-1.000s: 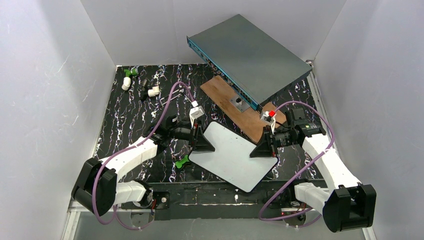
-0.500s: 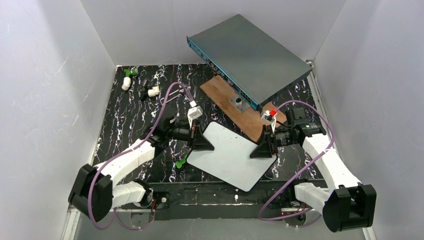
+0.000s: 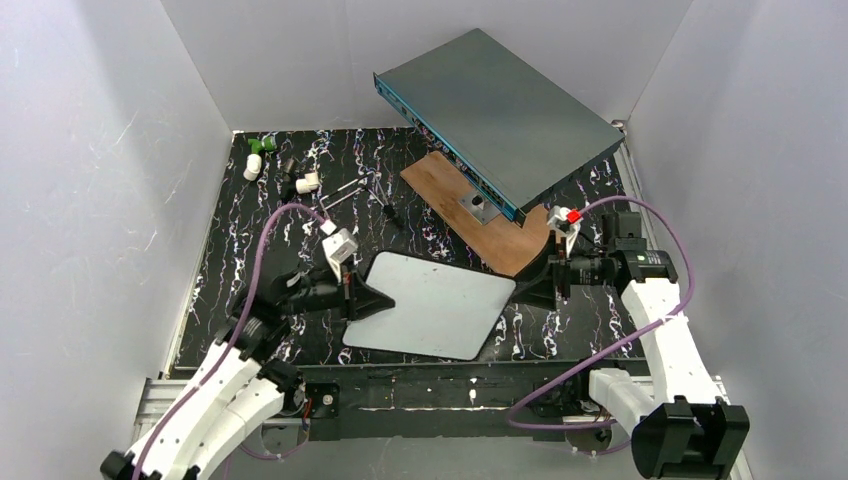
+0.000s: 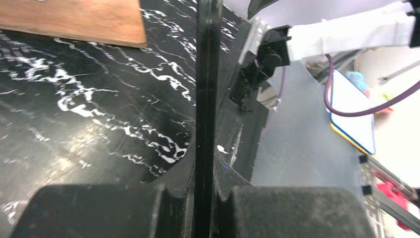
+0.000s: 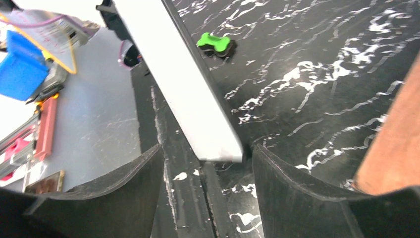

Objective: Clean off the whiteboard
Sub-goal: Pass from the right arm to the left, then place the whiteboard at the center of the board.

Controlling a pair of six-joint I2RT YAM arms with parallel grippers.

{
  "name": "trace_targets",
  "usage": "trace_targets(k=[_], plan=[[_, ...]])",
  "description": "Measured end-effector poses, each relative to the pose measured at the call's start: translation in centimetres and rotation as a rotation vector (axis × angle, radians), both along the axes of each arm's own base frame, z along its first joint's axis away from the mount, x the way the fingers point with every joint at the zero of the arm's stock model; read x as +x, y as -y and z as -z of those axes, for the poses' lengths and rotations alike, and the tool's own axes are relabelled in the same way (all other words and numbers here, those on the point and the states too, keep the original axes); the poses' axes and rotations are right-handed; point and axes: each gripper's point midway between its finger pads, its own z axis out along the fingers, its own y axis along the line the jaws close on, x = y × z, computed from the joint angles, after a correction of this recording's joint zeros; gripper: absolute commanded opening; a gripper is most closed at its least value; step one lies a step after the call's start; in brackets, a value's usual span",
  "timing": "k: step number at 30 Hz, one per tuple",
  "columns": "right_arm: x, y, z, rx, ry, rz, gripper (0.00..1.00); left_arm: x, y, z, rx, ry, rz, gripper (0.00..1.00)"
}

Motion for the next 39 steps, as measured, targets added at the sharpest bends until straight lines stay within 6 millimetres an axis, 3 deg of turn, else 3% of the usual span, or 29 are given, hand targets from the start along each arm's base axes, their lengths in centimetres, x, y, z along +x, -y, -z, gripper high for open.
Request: trace_targets(k=[3, 8, 11, 19, 32, 39], plan=[[0.7, 1.0, -0.4, 0.002, 0.02, 0.065, 0.73, 0.3, -2.1, 0.2, 0.044, 0.033, -0.145, 0.0], [0.6, 1.3, -1.0, 0.012, 0.037, 0.094, 0.73, 4.1, -6.1, 0.9, 0.166, 0.065, -0.456, 0.0], [0.6, 1.3, -1.0, 0.013, 0.033, 0.094, 0.74, 5.9, -7.3, 0.3, 0.217, 0.08, -0.558, 0.0], [0.6, 1.3, -1.0, 0.013, 0.029, 0.096, 0.74, 10.3, -8.1, -2.1, 0.272, 0.15, -0.636, 0.0], [0.5, 1.3, -1.1, 0.021, 0.028, 0.092, 0.74, 21.5, -13.5, -4.5, 0.064, 0.125, -0.725, 0.0], [0.5, 1.2, -1.2, 0.029, 0.025, 0.087, 0.74, 23.8, -13.6, -4.7, -0.027, 0.135, -0.647, 0.0]])
